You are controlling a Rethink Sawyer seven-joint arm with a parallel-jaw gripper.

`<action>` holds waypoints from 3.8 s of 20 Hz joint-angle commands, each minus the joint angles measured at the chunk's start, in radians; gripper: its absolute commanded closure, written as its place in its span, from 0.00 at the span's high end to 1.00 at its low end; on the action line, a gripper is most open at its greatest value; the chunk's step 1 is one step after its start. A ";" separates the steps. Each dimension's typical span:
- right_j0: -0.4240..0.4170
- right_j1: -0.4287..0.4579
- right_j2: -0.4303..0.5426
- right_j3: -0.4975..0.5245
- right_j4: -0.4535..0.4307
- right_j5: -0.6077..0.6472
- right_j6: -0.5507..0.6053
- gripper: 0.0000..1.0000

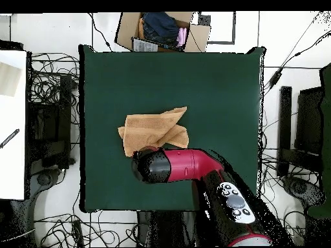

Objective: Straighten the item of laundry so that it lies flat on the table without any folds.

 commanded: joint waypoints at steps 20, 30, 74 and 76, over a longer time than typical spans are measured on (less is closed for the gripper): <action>-0.035 -0.003 0.102 -0.072 -0.038 0.184 -0.084 1.00; -0.072 -0.036 0.111 0.008 -0.053 0.143 -0.067 1.00; -0.074 -0.048 0.153 -0.069 -0.047 0.244 -0.035 1.00; -0.071 -0.043 0.154 -0.084 -0.048 0.252 -0.039 1.00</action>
